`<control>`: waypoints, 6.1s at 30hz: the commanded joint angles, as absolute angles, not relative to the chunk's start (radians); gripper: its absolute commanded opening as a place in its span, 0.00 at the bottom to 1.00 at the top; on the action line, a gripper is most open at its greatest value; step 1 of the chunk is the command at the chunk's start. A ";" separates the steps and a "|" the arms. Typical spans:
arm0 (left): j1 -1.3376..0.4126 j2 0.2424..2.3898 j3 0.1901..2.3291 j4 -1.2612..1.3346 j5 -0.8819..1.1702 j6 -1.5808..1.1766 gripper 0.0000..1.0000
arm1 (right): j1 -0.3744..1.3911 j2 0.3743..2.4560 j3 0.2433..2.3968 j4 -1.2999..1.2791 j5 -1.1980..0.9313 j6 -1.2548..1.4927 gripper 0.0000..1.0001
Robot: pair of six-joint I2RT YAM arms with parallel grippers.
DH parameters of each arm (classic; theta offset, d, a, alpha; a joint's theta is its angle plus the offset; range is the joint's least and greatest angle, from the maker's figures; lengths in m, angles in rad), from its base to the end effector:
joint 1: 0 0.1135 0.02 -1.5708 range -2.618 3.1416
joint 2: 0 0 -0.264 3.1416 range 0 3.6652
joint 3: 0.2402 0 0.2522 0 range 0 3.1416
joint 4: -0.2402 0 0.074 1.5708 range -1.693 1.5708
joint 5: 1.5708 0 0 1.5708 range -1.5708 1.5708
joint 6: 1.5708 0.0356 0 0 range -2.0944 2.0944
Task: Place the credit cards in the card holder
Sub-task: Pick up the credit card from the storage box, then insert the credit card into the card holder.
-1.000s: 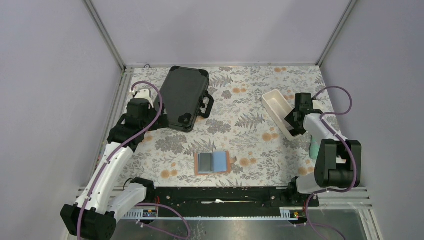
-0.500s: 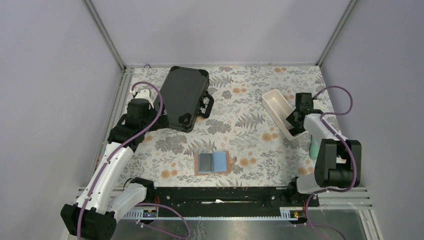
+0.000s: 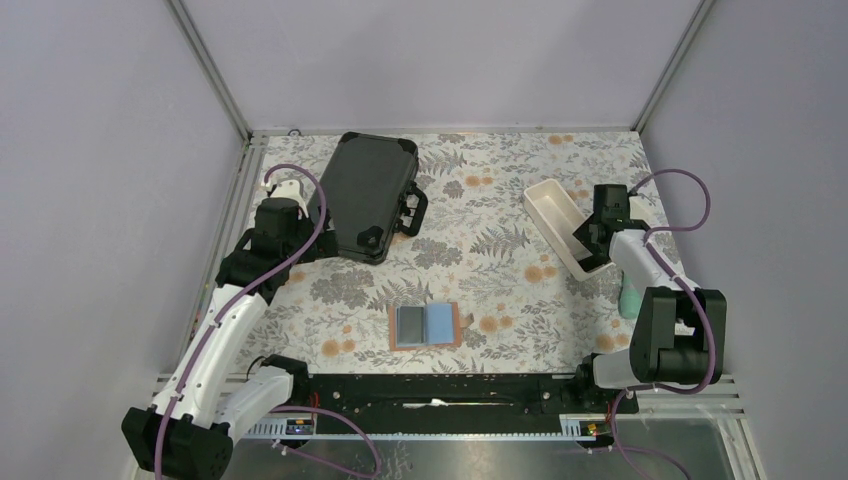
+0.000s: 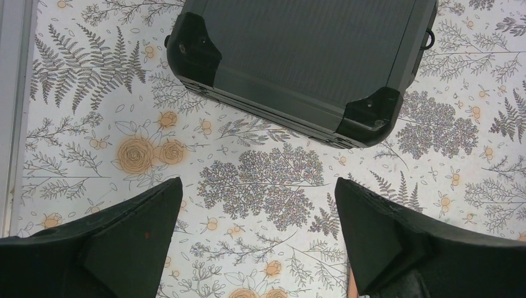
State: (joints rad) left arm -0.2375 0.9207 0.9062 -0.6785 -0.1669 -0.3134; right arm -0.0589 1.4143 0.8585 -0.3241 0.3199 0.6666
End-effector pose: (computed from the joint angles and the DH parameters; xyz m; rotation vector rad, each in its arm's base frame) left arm 0.1860 -0.0389 0.3104 -0.1738 2.2478 -0.1063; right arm 0.2861 -0.0281 0.2129 0.9779 2.1855 -0.1106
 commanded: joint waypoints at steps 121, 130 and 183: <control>-0.235 0.928 0.891 -0.618 -0.115 -0.302 0.99 | -0.061 1.418 0.866 -0.235 0.354 0.696 0.30; -0.235 0.930 0.890 -0.617 -0.109 -0.302 0.99 | -0.061 1.383 0.863 -0.252 0.368 0.701 0.20; -0.586 0.978 0.322 -0.029 0.225 -0.980 0.99 | 0.618 1.009 0.505 0.243 -0.194 0.817 0.00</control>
